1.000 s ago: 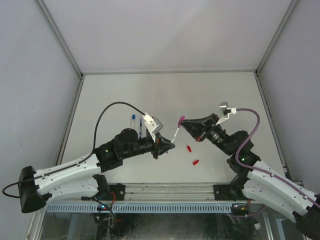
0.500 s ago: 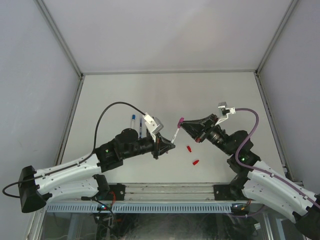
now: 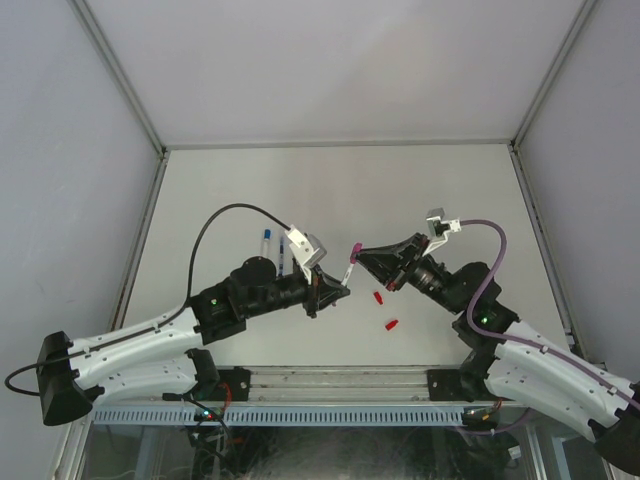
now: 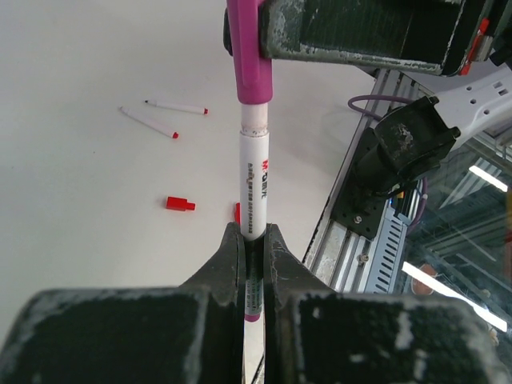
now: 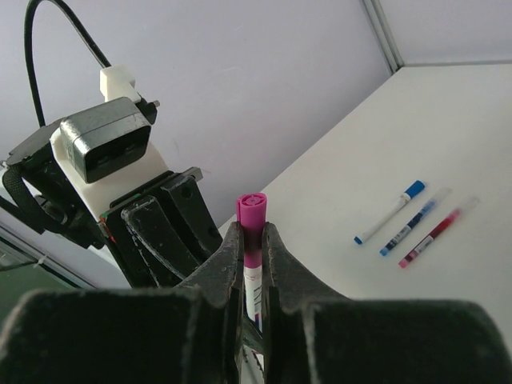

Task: Insert the pens into the pen caps
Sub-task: Insert the pen cap onto the pen, then press the pen cap onto the pen.

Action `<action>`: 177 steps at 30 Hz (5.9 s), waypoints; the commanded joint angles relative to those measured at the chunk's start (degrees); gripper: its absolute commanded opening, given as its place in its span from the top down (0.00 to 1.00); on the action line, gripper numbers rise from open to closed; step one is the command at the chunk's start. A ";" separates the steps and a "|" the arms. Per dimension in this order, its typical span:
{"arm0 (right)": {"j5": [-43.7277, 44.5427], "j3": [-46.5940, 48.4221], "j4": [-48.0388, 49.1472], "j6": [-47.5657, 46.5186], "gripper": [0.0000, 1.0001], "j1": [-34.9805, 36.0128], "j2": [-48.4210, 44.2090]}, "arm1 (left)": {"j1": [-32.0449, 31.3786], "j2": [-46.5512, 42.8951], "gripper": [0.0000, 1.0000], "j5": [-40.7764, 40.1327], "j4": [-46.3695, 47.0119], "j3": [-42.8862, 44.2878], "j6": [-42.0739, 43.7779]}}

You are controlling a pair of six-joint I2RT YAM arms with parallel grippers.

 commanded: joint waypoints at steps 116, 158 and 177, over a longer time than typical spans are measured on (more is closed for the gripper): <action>-27.54 16.70 -4.86 -4.09 0.08 -19.25 6.10 | 3.57 -2.65 1.00 -0.80 3.15 4.03 -6.26; -30.43 22.84 -4.08 -6.21 1.00 -8.49 18.08 | 3.57 -4.59 1.00 -0.22 3.10 4.98 -6.02; -26.21 17.57 -12.15 -12.75 1.00 2.31 18.24 | 3.53 -8.92 1.00 -2.23 0.69 11.29 -5.53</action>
